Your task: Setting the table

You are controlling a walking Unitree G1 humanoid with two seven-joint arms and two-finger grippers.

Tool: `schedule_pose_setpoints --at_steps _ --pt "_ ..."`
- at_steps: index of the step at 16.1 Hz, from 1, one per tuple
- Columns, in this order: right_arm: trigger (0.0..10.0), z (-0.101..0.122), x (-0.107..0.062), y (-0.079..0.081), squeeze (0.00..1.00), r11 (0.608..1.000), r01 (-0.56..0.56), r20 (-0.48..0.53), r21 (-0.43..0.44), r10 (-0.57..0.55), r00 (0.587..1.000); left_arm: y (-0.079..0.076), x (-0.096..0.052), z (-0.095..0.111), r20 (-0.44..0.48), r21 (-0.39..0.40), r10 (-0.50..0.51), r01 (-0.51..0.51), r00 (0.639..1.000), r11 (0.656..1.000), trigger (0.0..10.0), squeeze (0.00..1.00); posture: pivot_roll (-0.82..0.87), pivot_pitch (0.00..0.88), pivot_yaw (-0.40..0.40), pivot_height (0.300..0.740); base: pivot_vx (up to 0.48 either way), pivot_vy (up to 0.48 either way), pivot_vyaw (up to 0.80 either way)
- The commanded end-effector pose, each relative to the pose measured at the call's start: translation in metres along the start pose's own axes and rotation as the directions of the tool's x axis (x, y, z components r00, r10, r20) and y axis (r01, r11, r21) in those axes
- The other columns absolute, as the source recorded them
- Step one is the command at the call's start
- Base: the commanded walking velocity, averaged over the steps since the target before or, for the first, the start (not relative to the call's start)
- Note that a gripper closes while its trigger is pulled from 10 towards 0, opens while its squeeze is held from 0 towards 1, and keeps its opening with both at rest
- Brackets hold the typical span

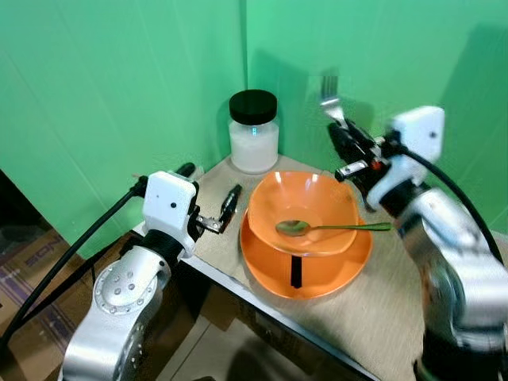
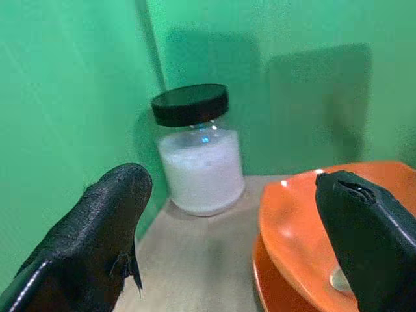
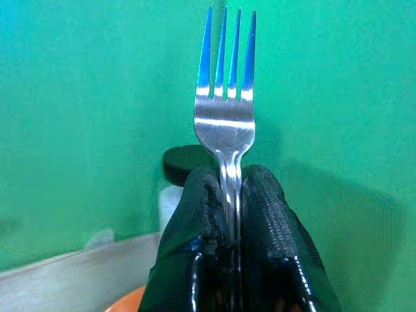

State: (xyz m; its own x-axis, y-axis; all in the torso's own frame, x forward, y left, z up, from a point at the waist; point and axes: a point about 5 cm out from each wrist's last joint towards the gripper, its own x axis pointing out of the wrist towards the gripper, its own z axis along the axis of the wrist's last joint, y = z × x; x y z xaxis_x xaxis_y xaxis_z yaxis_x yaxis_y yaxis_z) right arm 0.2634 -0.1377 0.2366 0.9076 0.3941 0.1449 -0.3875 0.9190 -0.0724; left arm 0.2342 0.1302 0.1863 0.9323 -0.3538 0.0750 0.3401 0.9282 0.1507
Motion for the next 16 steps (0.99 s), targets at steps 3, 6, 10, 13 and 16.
schedule_pose_setpoints --at_steps 3,6,10,13,16 --pt "10.0 0.002 -0.017 0.015 0.00 0.999 0.032 0.036 0.037 -0.034 0.999 0.003 -0.004 0.009 0.026 -0.007 0.076 -0.076 0.997 0.997 10.0 0.00 -0.04 0.000 0.046 0.740 0.000 0.000 -0.80" --pt "10.0 -0.001 -0.018 0.020 0.00 0.995 0.057 0.033 0.088 -0.060 0.998 0.006 -0.009 0.009 0.015 -0.009 0.105 -0.104 0.994 0.994 10.0 0.00 -0.03 0.000 0.030 0.740 0.000 0.000 -0.80" --pt "10.0 -0.003 -0.017 0.024 0.00 0.994 0.060 0.013 0.087 -0.062 0.998 0.011 -0.013 0.011 0.020 -0.010 0.147 -0.147 0.989 0.989 10.0 0.00 -0.01 0.000 0.012 0.740 0.000 0.000 -0.80" --pt "10.0 -0.003 -0.017 0.024 0.00 0.994 0.060 0.013 0.087 -0.062 0.998 0.011 -0.013 0.011 0.020 -0.010 0.147 -0.147 0.989 0.989 10.0 0.00 -0.01 0.000 0.012 0.740 0.000 0.000 -0.80" --pt "10.0 -0.003 -0.017 0.024 0.00 0.994 0.060 0.013 0.087 -0.062 0.998 0.011 -0.013 0.011 0.020 -0.010 0.147 -0.147 0.989 0.989 10.0 0.00 -0.01 0.000 0.012 0.740 0.000 0.000 -0.80"
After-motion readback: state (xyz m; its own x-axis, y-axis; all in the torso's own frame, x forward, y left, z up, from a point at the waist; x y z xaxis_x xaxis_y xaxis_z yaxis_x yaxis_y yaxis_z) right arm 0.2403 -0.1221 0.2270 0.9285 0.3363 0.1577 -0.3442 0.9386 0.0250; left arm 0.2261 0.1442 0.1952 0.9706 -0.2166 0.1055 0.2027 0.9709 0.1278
